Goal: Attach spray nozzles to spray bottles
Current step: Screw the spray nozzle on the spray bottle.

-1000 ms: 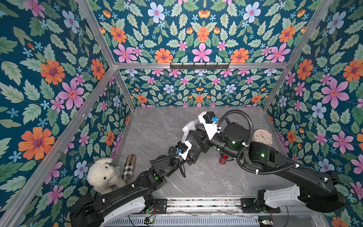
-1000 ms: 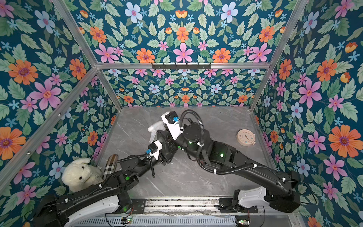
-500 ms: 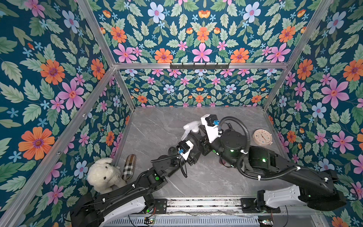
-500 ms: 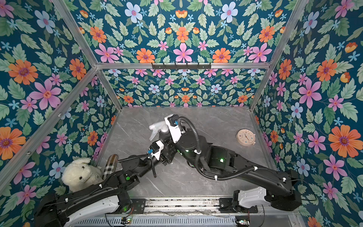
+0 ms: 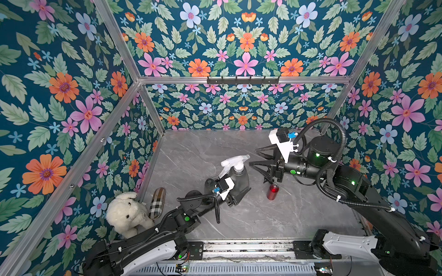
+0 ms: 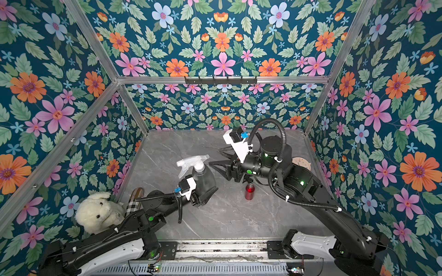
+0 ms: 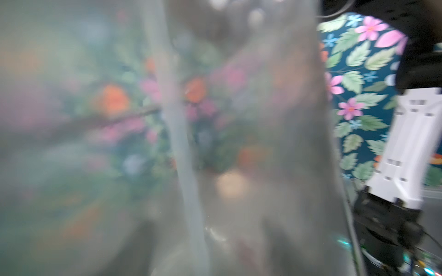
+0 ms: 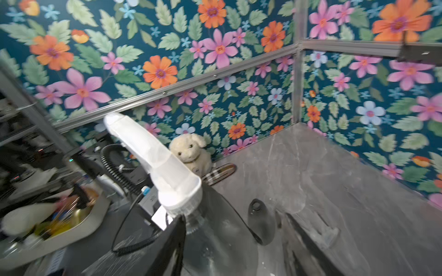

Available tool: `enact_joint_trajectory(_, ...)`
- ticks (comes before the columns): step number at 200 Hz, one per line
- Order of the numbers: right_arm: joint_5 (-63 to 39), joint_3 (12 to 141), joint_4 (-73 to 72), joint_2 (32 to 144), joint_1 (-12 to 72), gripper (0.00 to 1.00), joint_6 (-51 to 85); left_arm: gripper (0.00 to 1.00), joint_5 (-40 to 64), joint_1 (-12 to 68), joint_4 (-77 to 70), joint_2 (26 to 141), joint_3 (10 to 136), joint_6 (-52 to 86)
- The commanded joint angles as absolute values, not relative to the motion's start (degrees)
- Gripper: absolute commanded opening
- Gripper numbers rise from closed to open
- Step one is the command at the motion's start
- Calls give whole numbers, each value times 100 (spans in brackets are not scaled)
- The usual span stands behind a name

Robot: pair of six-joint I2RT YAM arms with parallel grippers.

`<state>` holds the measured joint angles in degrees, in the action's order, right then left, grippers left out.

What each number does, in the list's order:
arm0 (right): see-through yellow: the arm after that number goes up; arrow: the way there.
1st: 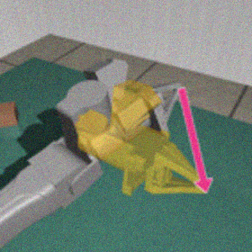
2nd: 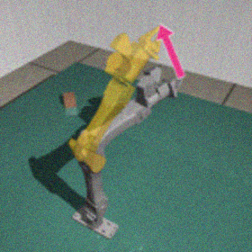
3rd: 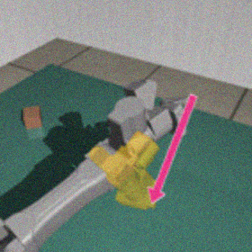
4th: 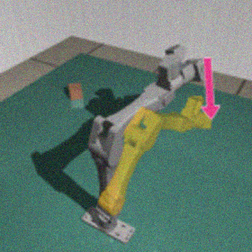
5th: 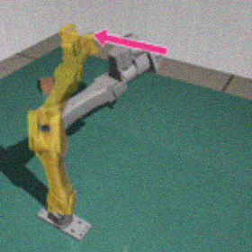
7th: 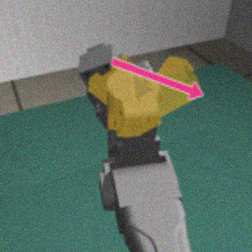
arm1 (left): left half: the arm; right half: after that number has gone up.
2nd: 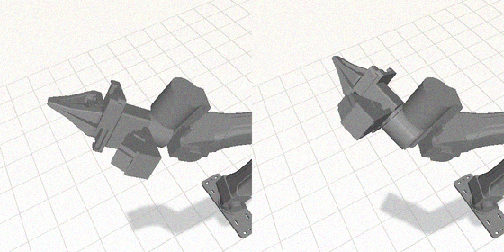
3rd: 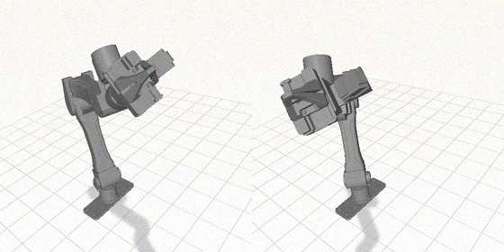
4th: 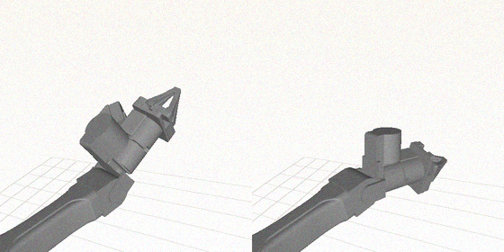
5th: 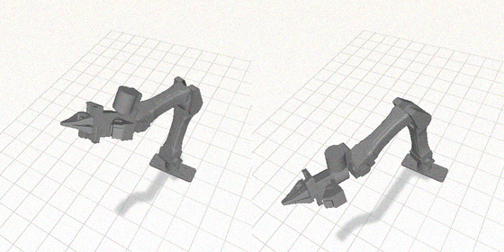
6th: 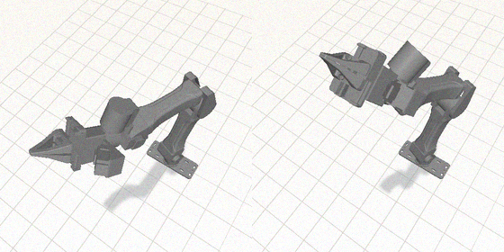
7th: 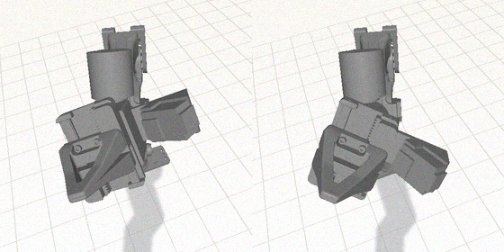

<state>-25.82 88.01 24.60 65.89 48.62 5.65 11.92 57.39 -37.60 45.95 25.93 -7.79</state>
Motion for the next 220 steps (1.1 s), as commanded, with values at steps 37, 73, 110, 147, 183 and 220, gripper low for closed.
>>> enact_joint_trajectory(37, -4357, 9309, 2997, 7041, 4838, 64, -20, 0, 1993, 5713, -3585, 4658, 2718, -688)
enact_joint_trajectory(73, -4297, 9424, 3022, 7198, 4838, 48, 11, 0, 1934, 5707, -3594, 4702, 2720, -700)
enact_joint_trajectory(110, -3706, 9322, 2934, 7206, 5110, 34, 27, 0, 1552, 5707, -3694, 4689, 2690, -728)
enact_joint_trajectory(147, -2534, 9072, 2748, 7178, 5570, 26, 69, 0, 1045, 5709, -3838, 4759, 2729, -747)
enact_joint_trajectory(183, -1330, 8480, 2038, 7083, 6026, 26, 618, 0, 473, 5713, -4114, 4887, 2752, -802)
enact_joint_trajectory(220, 885, 8368, 1807, 7457, 6788, 26, 1247, 0, -102, 5708, -4206, 5148, 2912, -889)
